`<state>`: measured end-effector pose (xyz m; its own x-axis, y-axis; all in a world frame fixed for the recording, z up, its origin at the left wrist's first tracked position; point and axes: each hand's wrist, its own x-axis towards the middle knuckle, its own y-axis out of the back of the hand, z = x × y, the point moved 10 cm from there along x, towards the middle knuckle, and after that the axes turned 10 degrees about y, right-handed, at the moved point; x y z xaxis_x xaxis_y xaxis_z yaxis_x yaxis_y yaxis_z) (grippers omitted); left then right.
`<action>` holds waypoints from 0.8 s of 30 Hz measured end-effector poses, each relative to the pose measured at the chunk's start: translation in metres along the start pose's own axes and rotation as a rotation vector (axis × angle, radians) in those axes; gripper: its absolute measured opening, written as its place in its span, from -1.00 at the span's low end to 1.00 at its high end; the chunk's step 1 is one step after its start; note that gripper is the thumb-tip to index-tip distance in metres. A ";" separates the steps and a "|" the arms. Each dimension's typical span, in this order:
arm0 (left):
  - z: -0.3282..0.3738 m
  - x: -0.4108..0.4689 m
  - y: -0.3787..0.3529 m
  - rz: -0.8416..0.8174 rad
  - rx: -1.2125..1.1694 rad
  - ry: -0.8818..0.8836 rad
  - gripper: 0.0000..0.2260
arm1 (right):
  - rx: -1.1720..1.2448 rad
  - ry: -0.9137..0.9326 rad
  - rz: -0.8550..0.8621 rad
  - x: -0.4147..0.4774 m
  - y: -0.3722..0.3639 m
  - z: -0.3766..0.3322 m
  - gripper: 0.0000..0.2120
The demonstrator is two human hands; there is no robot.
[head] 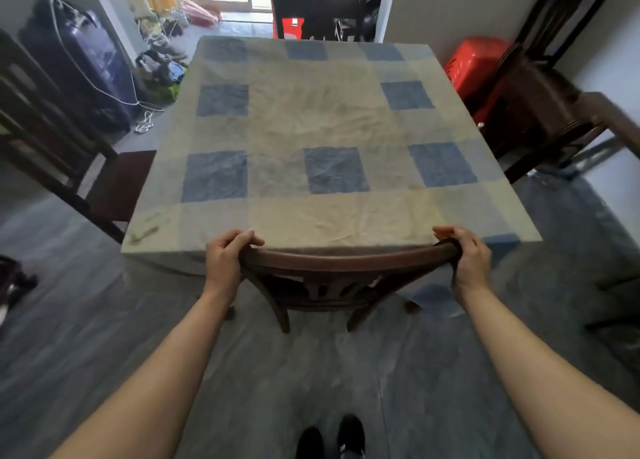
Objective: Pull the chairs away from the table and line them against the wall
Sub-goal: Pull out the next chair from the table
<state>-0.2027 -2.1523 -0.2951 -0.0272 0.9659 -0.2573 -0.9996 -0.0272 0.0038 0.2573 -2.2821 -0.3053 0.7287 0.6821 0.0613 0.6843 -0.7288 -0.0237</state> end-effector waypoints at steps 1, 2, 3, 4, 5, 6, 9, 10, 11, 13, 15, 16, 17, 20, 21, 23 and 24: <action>-0.002 0.002 0.001 0.031 -0.021 0.000 -0.76 | 0.025 -0.002 0.008 0.003 -0.002 0.003 -0.82; -0.001 0.003 0.002 0.066 -0.041 -0.006 -0.73 | 0.038 0.008 0.022 0.006 -0.003 0.004 -0.81; -0.001 0.004 0.004 0.103 -0.058 -0.014 -0.73 | 0.022 0.019 0.033 0.009 -0.003 0.005 -0.78; -0.001 0.004 0.006 0.141 -0.074 -0.017 -0.74 | -0.009 0.038 0.022 0.011 -0.003 0.004 -0.74; -0.001 0.004 0.008 0.169 -0.100 -0.014 -0.75 | -0.070 0.063 -0.006 0.012 -0.005 0.001 -0.68; -0.002 0.003 0.009 0.188 -0.121 -0.004 -0.74 | -0.119 0.091 -0.021 0.014 -0.006 -0.001 -0.66; -0.008 -0.002 0.012 0.220 -0.126 0.008 -0.71 | -0.065 0.033 0.024 0.011 -0.002 -0.001 -0.76; -0.007 -0.006 0.013 0.230 -0.129 -0.003 -0.71 | -0.079 0.003 0.026 0.008 -0.003 -0.002 -0.78; -0.007 -0.011 0.014 0.238 -0.130 -0.016 -0.72 | -0.083 -0.004 0.027 0.006 -0.004 -0.004 -0.79; -0.012 -0.022 0.019 0.253 -0.120 -0.033 -0.75 | -0.036 0.021 0.044 -0.005 0.003 -0.009 -0.79; -0.014 -0.039 0.024 0.259 -0.118 -0.048 -0.73 | -0.068 0.039 0.015 -0.022 0.011 -0.015 -0.78; -0.016 -0.049 0.027 0.261 -0.119 -0.049 -0.72 | -0.060 0.060 0.010 -0.031 0.017 -0.019 -0.79; -0.019 -0.061 0.030 0.267 -0.124 -0.049 -0.72 | -0.041 0.069 0.017 -0.041 0.024 -0.022 -0.80; -0.028 -0.102 0.041 0.259 -0.143 -0.058 -0.73 | -0.008 0.084 0.016 -0.079 0.049 -0.020 -0.80; -0.033 -0.115 0.045 0.249 -0.141 -0.057 -0.73 | 0.001 0.087 0.015 -0.094 0.058 -0.019 -0.80; -0.041 -0.146 0.056 0.237 -0.136 -0.055 -0.72 | 0.027 0.087 0.023 -0.126 0.081 -0.015 -0.78; -0.045 -0.162 0.061 0.232 -0.133 -0.052 -0.72 | 0.038 0.086 0.030 -0.143 0.092 -0.014 -0.76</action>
<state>-0.2593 -2.3221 -0.2970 -0.2587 0.9418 -0.2148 -0.9575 -0.2794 -0.0715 0.2162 -2.4474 -0.3026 0.7451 0.6510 0.1451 0.6637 -0.7452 -0.0648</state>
